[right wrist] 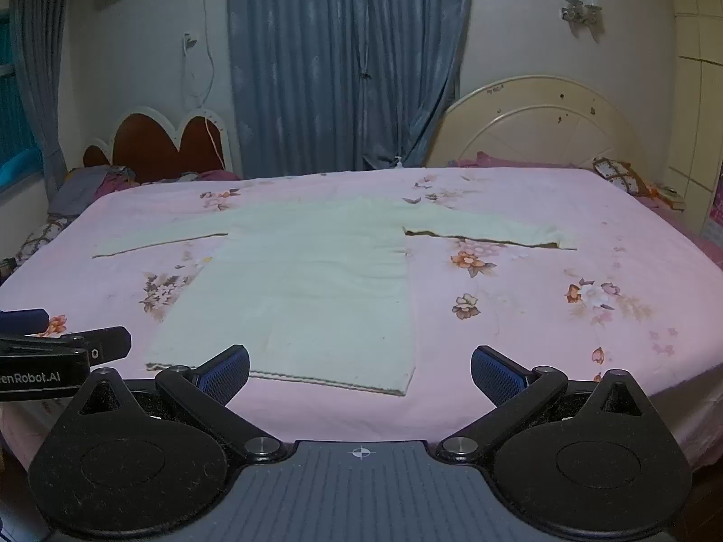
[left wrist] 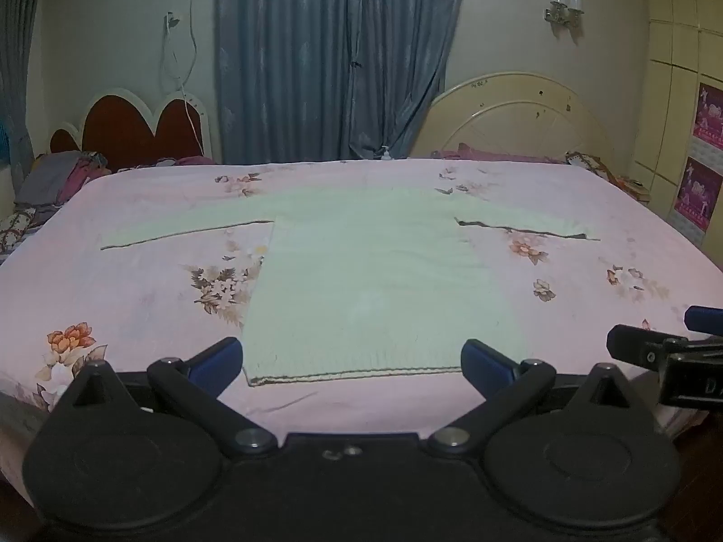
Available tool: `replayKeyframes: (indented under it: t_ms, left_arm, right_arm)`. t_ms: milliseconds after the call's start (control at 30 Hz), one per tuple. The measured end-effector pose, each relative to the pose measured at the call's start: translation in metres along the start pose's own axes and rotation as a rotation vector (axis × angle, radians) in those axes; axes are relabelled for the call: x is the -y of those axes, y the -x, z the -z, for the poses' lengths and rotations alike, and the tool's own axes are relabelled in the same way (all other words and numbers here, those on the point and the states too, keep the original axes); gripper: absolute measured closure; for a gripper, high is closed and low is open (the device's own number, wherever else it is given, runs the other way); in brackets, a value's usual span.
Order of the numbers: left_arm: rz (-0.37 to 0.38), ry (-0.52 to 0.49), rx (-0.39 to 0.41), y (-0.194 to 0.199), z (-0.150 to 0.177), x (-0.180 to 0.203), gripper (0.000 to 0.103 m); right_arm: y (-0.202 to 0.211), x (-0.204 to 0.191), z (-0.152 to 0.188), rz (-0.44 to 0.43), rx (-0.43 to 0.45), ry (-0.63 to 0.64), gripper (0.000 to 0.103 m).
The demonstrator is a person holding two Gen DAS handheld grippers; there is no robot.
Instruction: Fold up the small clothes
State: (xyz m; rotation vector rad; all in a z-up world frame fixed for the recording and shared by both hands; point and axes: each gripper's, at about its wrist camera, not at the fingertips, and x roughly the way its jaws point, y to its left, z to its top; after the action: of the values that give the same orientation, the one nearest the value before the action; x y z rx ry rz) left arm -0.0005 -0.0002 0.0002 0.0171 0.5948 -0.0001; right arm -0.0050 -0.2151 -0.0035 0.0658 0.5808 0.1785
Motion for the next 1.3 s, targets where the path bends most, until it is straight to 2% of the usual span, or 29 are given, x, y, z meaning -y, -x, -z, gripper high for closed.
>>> replayKeyframes:
  t_ms: [1300]
  left_arm:
    - [-0.002, -0.006, -0.013, -0.0038, 0.0001, -0.0013, 0.0]
  right_arm:
    - [0.0001, 0.0, -0.0021, 0.002, 0.001, 0.003, 0.0]
